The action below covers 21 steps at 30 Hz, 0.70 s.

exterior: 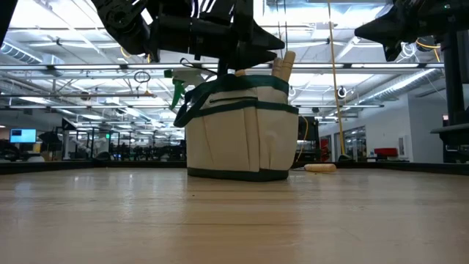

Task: Pick & Place Garden tools in Gardening bag
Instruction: Put the trowel into the gardening bag

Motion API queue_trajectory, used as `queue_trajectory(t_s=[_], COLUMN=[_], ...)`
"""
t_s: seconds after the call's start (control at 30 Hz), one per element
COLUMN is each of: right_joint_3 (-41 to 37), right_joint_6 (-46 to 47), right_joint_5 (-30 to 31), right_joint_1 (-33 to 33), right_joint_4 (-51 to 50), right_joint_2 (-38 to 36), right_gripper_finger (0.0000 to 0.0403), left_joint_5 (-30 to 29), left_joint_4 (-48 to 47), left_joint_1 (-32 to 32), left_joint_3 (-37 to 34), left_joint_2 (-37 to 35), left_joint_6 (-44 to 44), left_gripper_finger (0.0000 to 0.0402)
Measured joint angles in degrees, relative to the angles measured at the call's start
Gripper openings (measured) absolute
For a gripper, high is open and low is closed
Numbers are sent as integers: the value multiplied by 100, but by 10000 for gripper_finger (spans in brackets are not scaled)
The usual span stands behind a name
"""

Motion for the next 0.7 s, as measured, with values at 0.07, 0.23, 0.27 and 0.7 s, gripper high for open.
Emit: queue_trajectory(t_s=[0.07,0.23,0.27,0.7], right_joint_3=[0,0,0,0], right_joint_6=[0,0,0,105], right_joint_5=[0,0,0,3], right_joint_1=[0,0,0,0], right_joint_4=[0,0,0,2], right_joint_2=[1,1,-1,1], right_gripper_finger=[0,0,0,0], left_joint_5=[-1,1,1,273], left_joint_4=[0,381,514,-982], left_joint_1=[0,0,0,-11], left_joint_3=[0,0,0,-2], left_joint_2=[0,0,-6,-1416], left_joint_6=[-25,-44,-45,-663], left_gripper_finger=[157,164,164,165])
